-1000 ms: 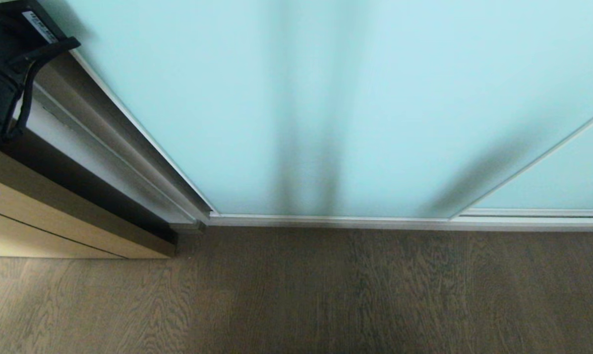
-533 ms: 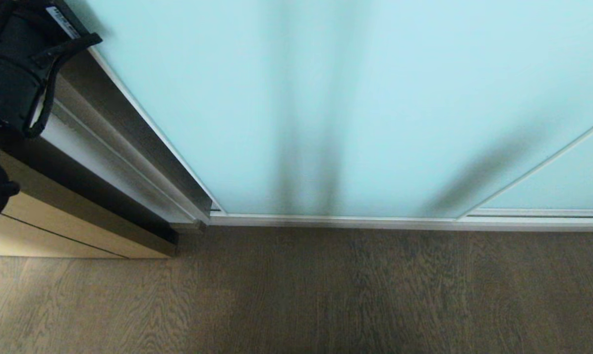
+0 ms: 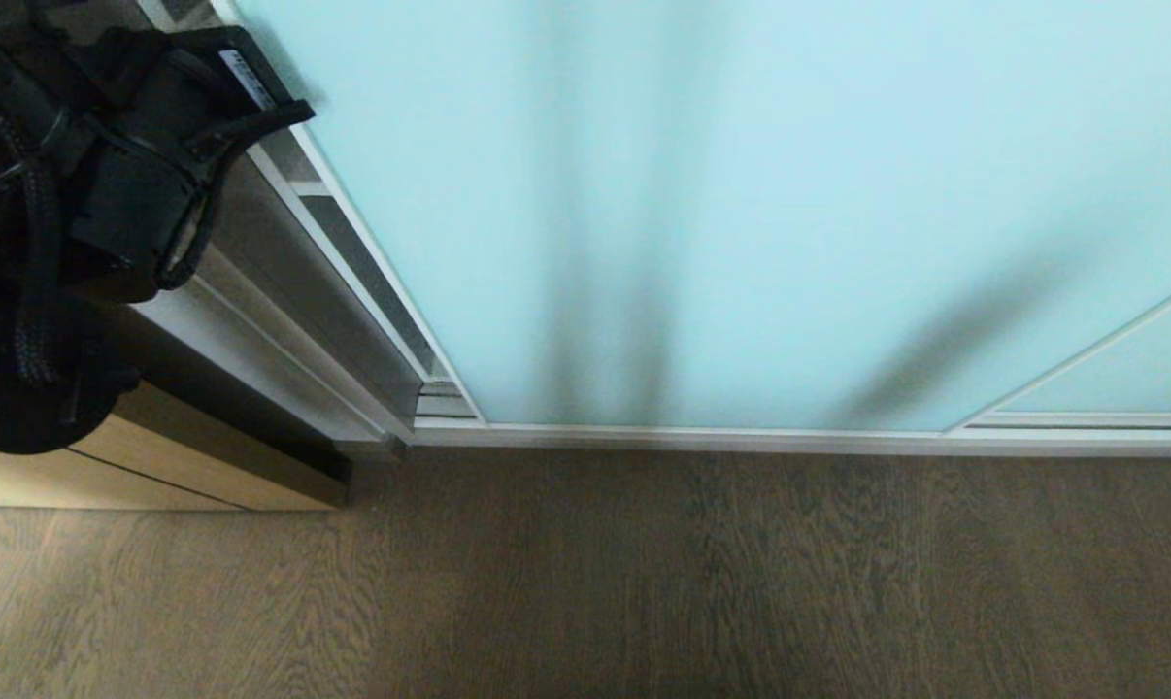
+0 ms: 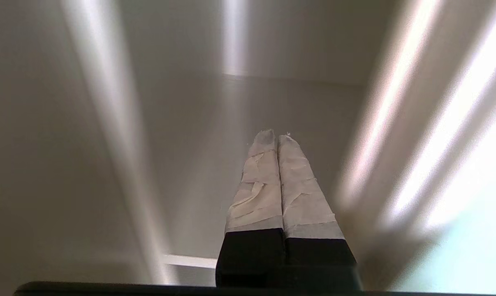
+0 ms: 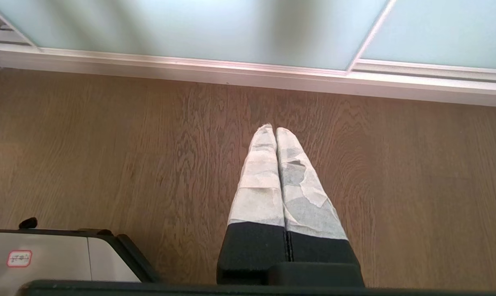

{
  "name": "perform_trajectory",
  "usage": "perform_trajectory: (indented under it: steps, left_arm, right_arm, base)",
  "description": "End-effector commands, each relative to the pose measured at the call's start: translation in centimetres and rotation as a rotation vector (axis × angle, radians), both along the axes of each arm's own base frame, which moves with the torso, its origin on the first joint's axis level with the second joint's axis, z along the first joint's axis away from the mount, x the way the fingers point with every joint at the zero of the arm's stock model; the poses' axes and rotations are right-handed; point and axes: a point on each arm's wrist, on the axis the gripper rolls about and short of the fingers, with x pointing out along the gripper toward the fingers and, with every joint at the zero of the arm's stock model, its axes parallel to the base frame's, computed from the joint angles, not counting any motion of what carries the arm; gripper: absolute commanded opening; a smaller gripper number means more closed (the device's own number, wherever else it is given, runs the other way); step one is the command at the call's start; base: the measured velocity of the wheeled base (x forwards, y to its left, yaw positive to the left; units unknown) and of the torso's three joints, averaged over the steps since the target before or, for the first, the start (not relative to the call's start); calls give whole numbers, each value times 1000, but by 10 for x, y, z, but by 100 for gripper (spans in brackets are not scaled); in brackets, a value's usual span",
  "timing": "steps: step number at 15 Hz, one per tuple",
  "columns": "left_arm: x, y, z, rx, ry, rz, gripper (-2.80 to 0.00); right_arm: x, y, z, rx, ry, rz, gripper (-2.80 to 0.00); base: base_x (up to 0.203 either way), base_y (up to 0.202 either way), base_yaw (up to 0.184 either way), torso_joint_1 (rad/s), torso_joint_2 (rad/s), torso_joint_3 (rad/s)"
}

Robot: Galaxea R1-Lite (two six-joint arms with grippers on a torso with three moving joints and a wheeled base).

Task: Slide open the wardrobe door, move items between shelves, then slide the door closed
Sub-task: Open the door

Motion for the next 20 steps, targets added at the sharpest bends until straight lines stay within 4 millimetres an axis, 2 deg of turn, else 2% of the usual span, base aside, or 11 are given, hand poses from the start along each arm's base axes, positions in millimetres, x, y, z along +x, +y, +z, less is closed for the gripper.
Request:
perform_trajectory:
  steps: [1,7,13,20]
  left_arm:
    - [1,-23,-4,3,9,-71,-280]
    - [14,-69,-13,7,24,-193,-280]
    - [37,-119,-35,-1,7,-286,-280]
    - [35,-185,-64,15,27,-428,-280]
  right_arm:
    - [0,0,0,0,0,0,-280]
    - [0,0,0,0,-2,0,-280]
    - [0,0,0,0,-2,0,-280]
    - [0,0,0,0,-1,0,-280]
  base:
    - [0,0,0,0,0,0]
    - [0,0,0,0,0,0]
    - [0,0,0,0,0,0]
    - [0,0,0,0,0,0]
